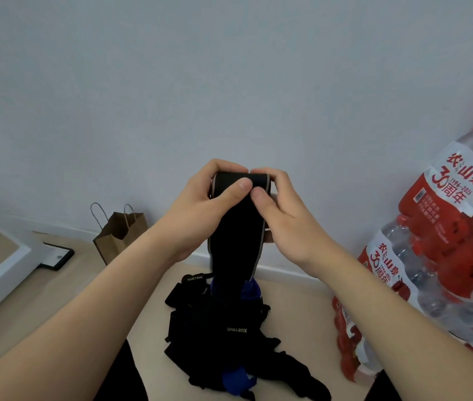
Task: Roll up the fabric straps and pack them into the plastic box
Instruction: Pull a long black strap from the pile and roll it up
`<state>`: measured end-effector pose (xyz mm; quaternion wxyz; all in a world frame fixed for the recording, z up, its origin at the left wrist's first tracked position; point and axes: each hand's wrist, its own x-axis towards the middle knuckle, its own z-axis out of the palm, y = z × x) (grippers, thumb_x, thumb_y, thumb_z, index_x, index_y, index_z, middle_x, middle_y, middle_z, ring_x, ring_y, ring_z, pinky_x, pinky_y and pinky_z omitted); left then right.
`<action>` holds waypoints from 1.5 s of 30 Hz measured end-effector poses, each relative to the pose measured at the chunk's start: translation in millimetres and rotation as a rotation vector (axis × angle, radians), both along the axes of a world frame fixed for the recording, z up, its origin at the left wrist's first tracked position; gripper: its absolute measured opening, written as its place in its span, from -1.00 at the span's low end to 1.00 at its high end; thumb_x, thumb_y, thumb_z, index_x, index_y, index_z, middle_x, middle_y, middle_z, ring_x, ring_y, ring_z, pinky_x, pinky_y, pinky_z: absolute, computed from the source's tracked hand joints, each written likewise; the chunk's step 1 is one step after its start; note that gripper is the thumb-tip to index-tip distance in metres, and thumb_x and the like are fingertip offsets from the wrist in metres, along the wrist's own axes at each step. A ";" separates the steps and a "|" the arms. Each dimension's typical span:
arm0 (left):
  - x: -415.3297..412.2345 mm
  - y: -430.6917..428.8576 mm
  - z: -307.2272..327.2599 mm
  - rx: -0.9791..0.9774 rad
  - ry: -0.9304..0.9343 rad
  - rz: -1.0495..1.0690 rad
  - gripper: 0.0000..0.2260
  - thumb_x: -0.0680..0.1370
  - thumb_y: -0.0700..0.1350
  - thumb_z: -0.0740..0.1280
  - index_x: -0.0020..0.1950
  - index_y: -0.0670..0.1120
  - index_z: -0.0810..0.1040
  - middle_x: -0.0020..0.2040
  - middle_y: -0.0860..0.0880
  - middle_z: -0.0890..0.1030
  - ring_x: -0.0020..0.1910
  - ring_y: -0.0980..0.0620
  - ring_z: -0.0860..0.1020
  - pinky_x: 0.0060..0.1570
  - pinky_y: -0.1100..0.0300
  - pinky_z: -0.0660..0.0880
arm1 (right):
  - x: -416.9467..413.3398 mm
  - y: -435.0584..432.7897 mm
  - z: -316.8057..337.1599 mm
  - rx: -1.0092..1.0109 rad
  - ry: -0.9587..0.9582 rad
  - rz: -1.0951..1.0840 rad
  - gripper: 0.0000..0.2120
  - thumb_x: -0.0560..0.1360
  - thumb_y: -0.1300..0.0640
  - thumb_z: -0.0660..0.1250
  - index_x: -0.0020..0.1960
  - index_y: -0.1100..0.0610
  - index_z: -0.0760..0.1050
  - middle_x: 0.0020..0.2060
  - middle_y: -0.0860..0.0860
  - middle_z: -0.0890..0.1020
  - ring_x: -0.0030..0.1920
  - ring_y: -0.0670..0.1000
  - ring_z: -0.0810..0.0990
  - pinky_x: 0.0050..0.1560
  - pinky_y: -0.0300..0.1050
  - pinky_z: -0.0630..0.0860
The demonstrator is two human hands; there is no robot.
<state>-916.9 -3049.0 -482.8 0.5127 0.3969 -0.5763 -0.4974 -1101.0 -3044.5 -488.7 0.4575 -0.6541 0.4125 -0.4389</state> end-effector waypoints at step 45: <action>-6.5 17.4 -2.0 0.141 -0.534 -0.274 -0.54 0.25 0.00 0.70 0.12 0.01 0.74 0.03 0.01 0.78 -0.01 -0.04 0.77 0.07 0.05 0.69 | -19.3 -11.4 -0.9 0.206 -0.315 -0.248 -0.67 0.71 0.24 0.21 -0.18 0.06 0.59 -0.40 -0.06 0.63 -0.39 -0.13 0.60 -0.29 -0.18 0.56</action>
